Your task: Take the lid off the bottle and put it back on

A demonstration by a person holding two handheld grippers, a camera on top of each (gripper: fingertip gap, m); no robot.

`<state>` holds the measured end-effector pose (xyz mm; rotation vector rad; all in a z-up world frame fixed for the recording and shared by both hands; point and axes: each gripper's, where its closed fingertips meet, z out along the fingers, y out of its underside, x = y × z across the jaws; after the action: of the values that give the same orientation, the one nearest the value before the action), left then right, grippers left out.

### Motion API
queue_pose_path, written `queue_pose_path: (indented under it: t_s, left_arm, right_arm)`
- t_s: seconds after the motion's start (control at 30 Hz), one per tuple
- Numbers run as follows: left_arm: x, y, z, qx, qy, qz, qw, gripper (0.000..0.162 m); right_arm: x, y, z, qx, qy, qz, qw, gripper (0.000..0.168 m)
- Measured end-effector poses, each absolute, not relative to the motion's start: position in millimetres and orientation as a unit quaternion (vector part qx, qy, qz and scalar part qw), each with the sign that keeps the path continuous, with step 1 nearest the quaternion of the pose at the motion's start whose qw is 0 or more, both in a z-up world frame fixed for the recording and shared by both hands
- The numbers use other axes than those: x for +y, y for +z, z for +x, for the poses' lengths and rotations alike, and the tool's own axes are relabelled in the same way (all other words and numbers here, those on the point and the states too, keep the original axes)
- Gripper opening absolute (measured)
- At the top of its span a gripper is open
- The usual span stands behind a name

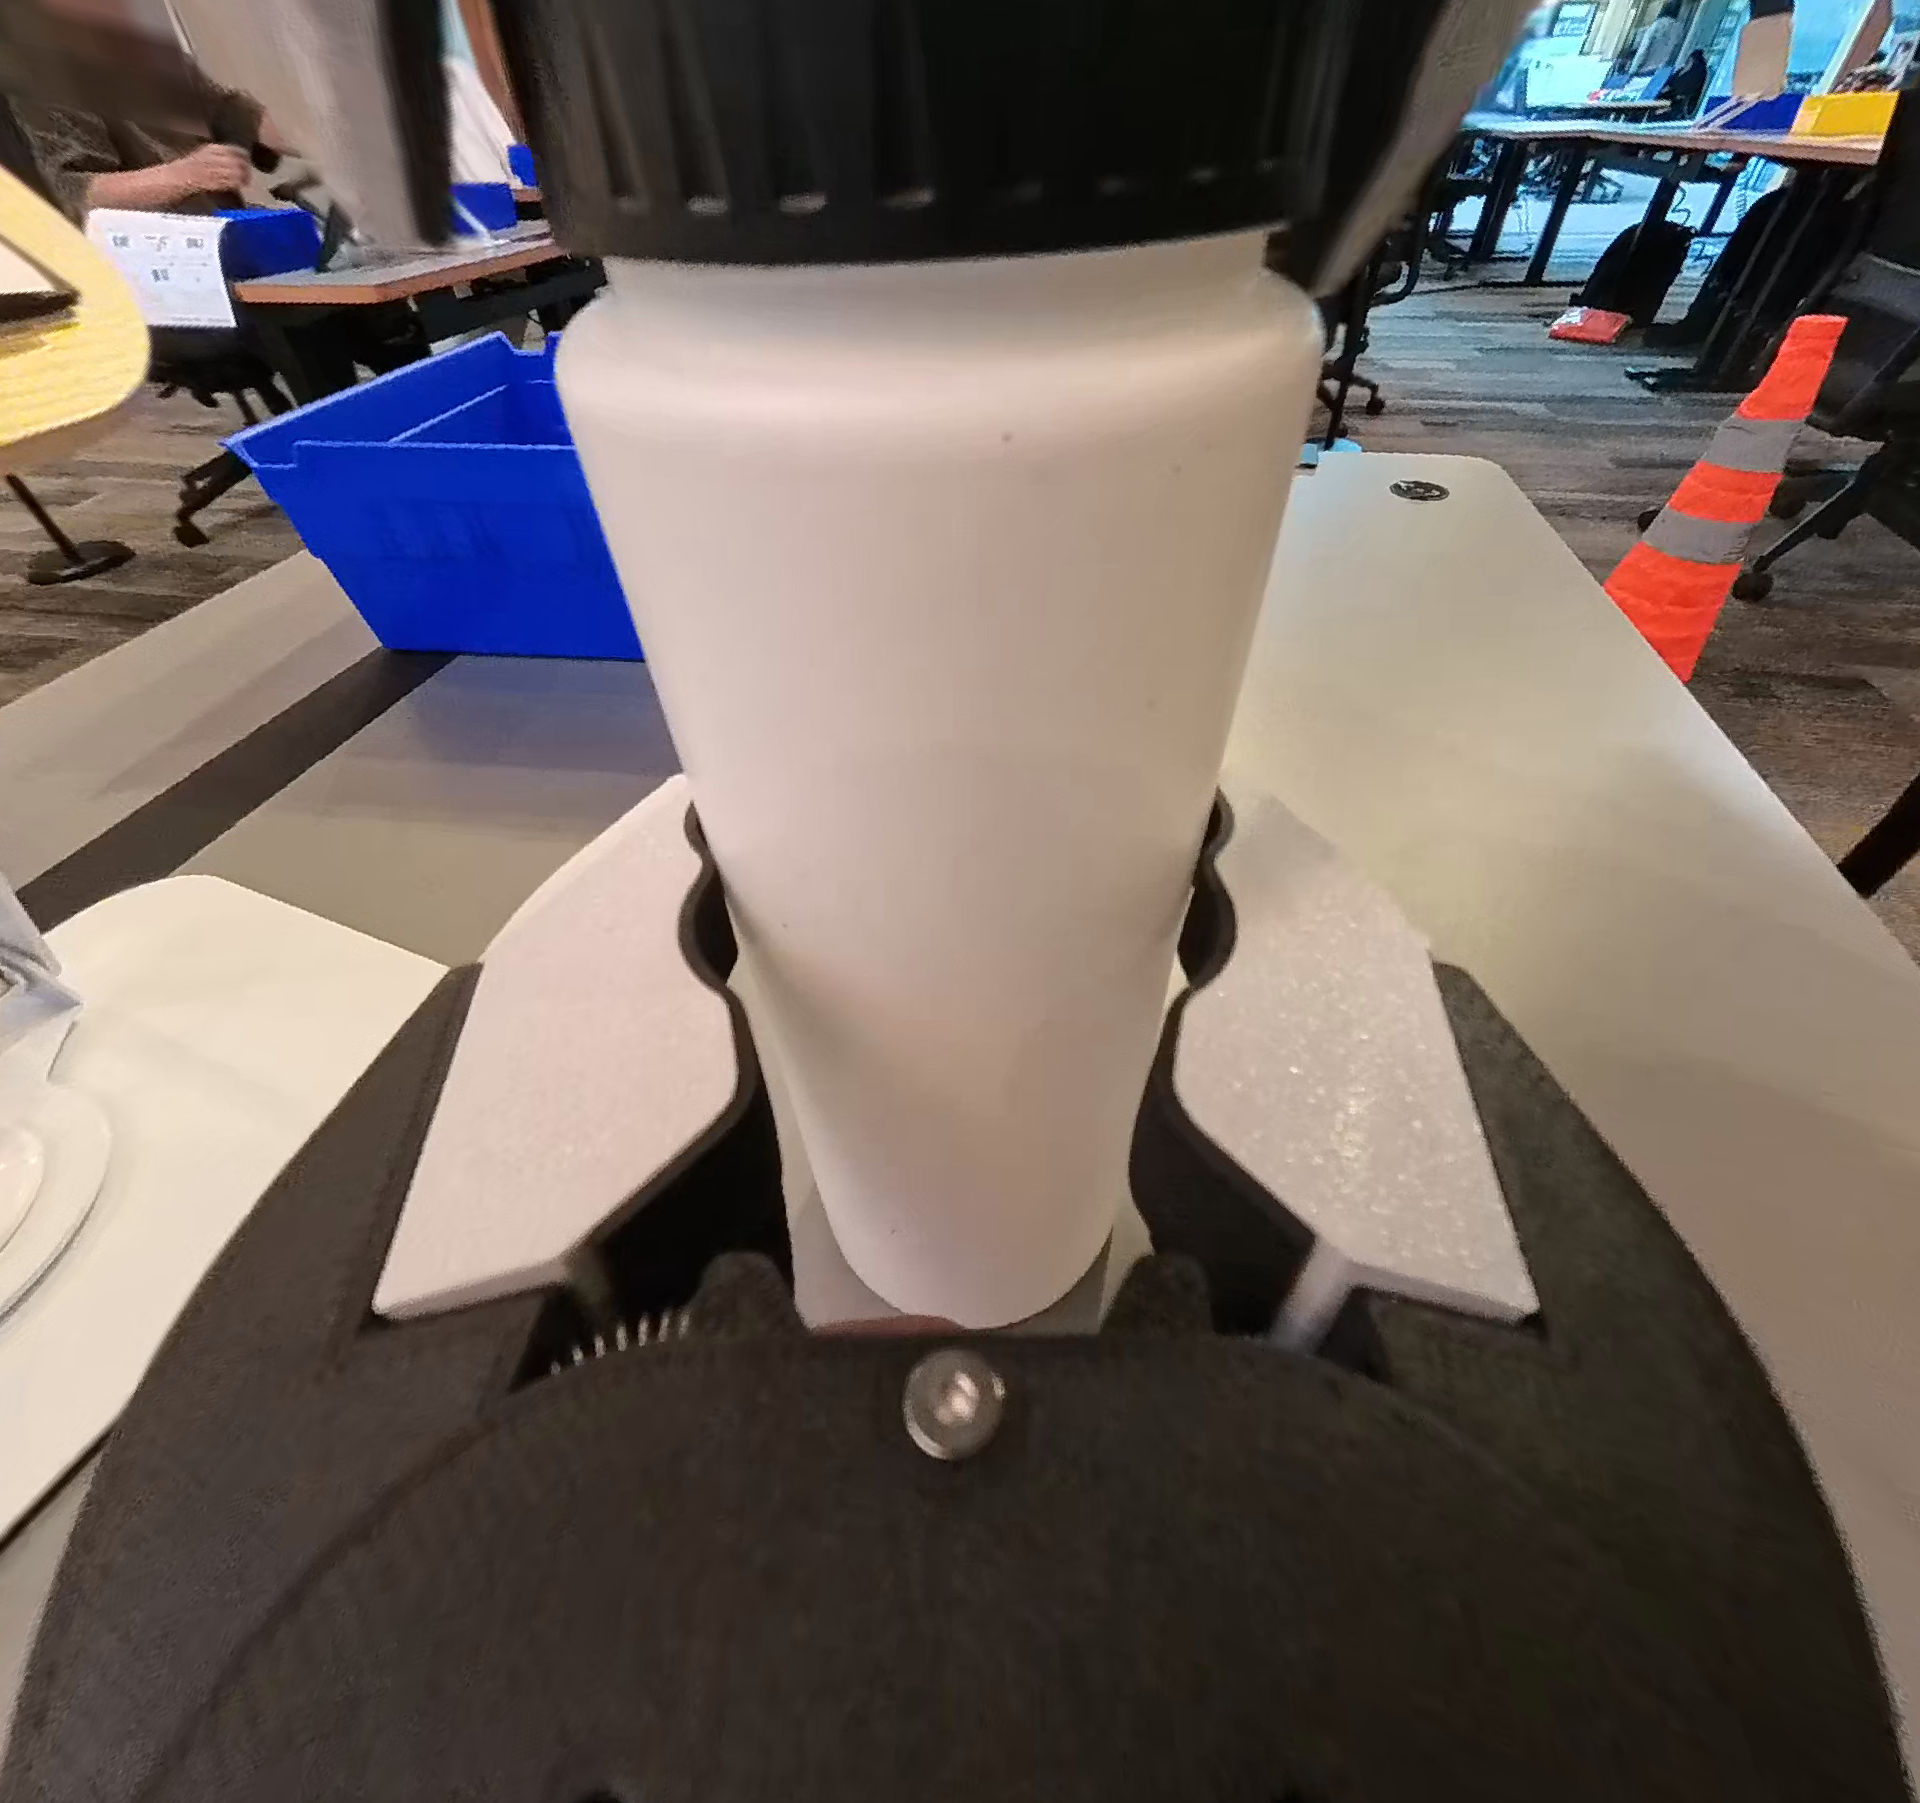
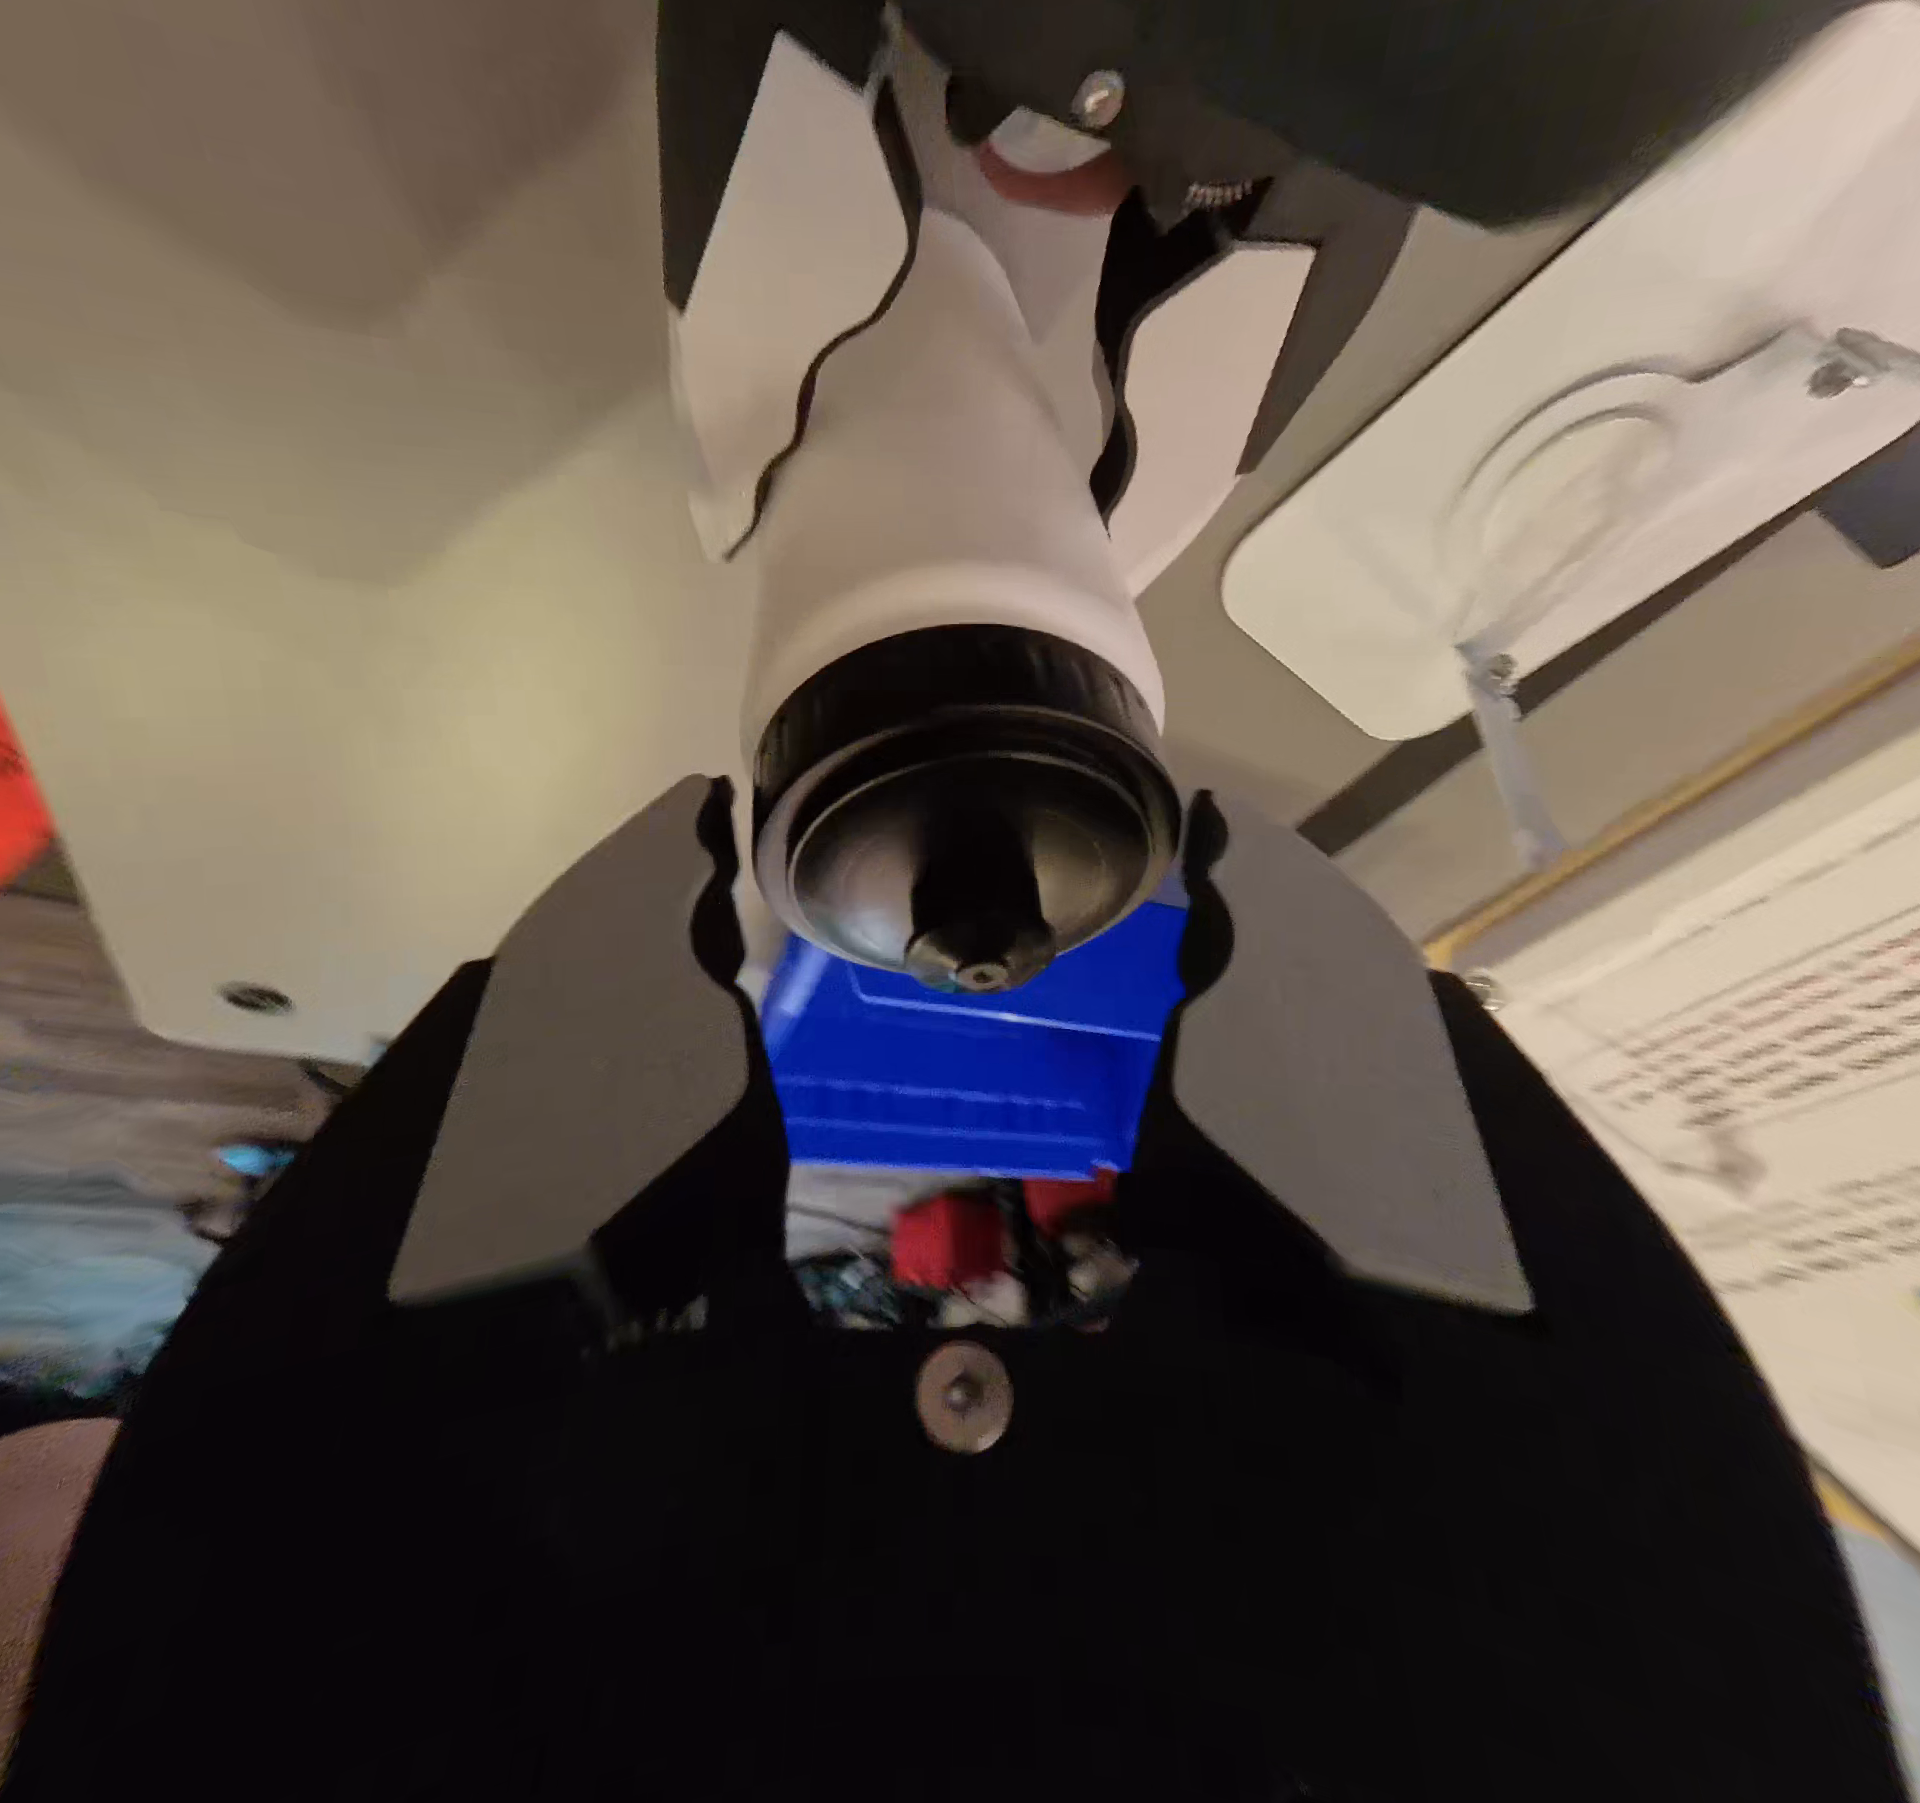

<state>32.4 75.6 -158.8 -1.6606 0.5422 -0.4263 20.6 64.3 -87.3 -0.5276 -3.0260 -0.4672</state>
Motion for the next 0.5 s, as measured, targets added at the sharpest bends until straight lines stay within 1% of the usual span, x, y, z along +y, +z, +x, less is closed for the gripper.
queue_pose_path:
  t_s: [0.03,0.07,0.17,0.2,0.23,0.3,0.37,0.5]
  left_arm:
    - [75.6,-158.8,32.4,0.236,-0.186,-0.723,0.622,0.085]
    - [75.6,-158.7,32.0,0.235,-0.187,-0.723,0.623,0.085]
    - [75.8,-158.6,31.1,0.232,-0.190,-0.722,0.624,0.085]
    - [75.7,-158.6,31.4,0.233,-0.189,-0.722,0.624,0.085]
    - [75.8,-158.7,31.8,0.233,-0.188,-0.722,0.623,0.085]
    - [75.9,-158.7,31.7,0.233,-0.188,-0.722,0.623,0.085]
    - [76.1,-158.7,31.8,0.233,-0.188,-0.722,0.623,0.085]
    - [76.1,-158.8,32.7,0.235,-0.187,-0.722,0.624,0.085]
  right_arm:
    - [62.6,-86.8,22.1,-0.971,-0.126,-0.202,0.014,0.093]
    - [61.3,-85.4,22.4,-0.966,-0.101,-0.237,0.014,0.100]
    - [56.8,-81.5,18.6,-0.939,-0.015,-0.342,0.019,0.100]
    - [56.0,-81.7,17.9,-0.929,0.008,-0.370,0.018,0.097]
    - [56.9,-82.6,16.8,-0.918,0.023,-0.395,0.017,0.088]
    - [55.2,-86.0,20.8,-0.899,0.046,-0.435,-0.013,0.076]
    - [55.2,-86.6,22.0,-0.899,0.049,-0.435,-0.021,0.076]
    - [58.8,-85.7,24.4,-0.936,-0.012,-0.351,-0.021,0.076]
